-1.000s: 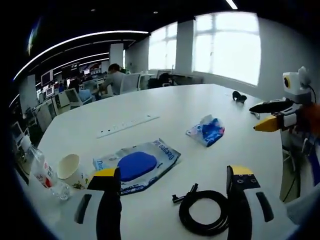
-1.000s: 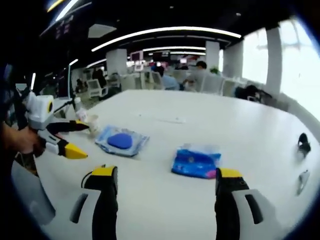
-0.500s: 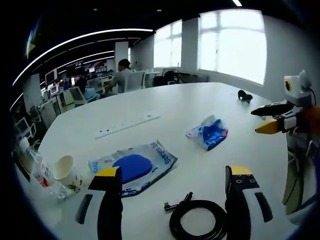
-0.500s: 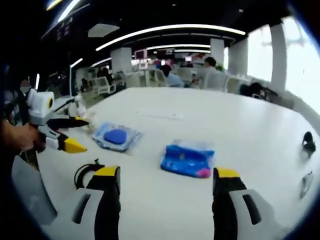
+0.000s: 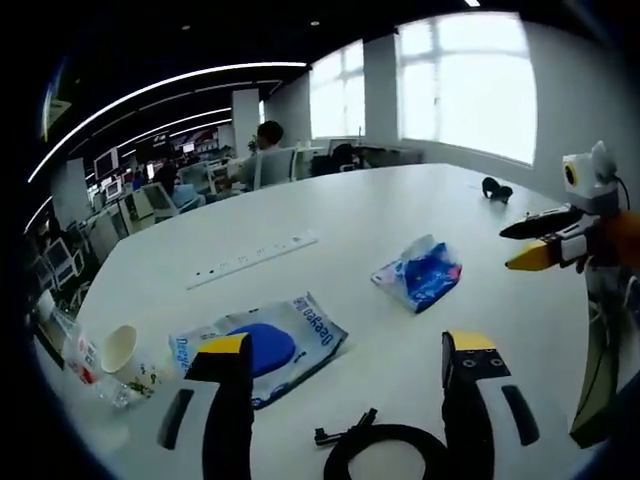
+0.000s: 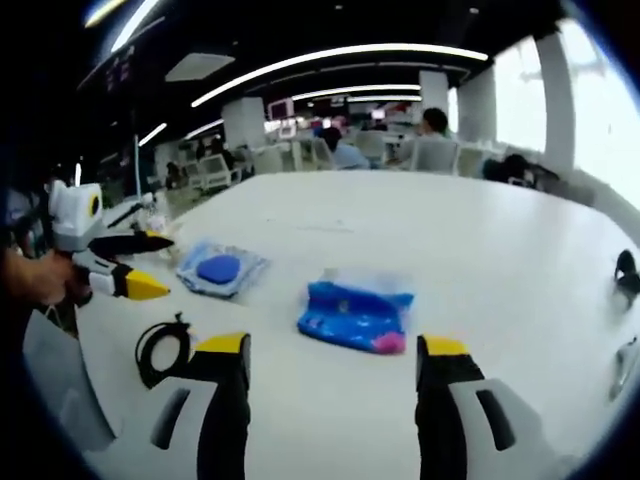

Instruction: Arrange the tabletop items into an orderly group along one side of the table until the central work area is clear of visible clutter.

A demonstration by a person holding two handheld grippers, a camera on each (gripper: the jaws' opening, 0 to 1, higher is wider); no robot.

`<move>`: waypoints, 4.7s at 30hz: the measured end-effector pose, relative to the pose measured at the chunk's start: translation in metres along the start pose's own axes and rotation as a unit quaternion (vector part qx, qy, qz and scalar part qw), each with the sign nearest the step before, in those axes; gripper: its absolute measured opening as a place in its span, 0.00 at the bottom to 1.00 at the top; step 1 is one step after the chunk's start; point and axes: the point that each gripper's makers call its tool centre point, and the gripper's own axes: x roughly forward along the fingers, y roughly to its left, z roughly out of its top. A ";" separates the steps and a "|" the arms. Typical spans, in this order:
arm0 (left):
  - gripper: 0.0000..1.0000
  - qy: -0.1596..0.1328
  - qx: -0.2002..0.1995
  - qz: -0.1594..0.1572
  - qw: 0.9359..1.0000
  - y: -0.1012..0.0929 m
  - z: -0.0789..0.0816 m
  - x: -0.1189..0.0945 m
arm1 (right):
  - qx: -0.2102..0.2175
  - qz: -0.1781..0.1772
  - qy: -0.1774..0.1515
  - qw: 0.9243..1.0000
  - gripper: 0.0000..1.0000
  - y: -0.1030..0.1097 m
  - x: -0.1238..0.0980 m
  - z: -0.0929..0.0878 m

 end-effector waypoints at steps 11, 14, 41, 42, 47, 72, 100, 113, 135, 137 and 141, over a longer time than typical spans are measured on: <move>0.72 0.000 0.006 -0.007 1.000 -0.022 0.005 0.018 | 0.015 0.011 0.006 1.000 0.56 -0.018 0.005 -0.010; 0.70 0.000 0.010 -0.009 1.000 -0.026 0.006 0.024 | 0.017 0.013 0.005 1.000 0.55 -0.022 0.006 -0.012; 0.57 0.020 0.014 -0.037 0.999 -0.049 0.006 0.075 | 0.030 0.029 0.024 0.999 0.36 -0.056 0.032 -0.021; 0.57 0.021 0.014 -0.038 0.999 -0.049 0.006 0.077 | 0.029 0.029 0.024 0.999 0.35 -0.057 0.033 -0.021; 0.52 0.024 0.013 -0.046 0.999 -0.053 0.006 0.087 | 0.024 0.031 0.029 0.999 0.27 -0.063 0.039 -0.023; 0.37 0.039 -0.011 -0.076 0.996 -0.067 -0.001 0.126 | 0.026 0.029 0.037 0.999 0.12 -0.072 0.062 -0.028; 0.05 0.075 -0.018 -0.104 0.992 -0.081 -0.019 0.151 | 0.014 0.021 0.068 0.997 0.00 -0.077 0.082 -0.041; 0.00 0.072 -0.007 -0.089 0.993 -0.068 -0.013 0.146 | -0.016 0.040 0.062 0.997 0.00 -0.065 0.085 -0.031; 0.00 0.078 -0.002 -0.034 0.996 -0.035 -0.021 0.132 | -0.033 0.072 0.054 0.995 0.00 -0.035 0.107 -0.020; 0.00 0.081 0.000 -0.031 0.996 -0.034 -0.022 0.131 | -0.031 0.074 0.054 0.995 0.00 -0.033 0.108 -0.020; 0.00 0.087 0.003 -0.027 0.996 -0.031 -0.025 0.131 | -0.036 0.077 0.060 0.995 0.00 -0.029 0.112 -0.023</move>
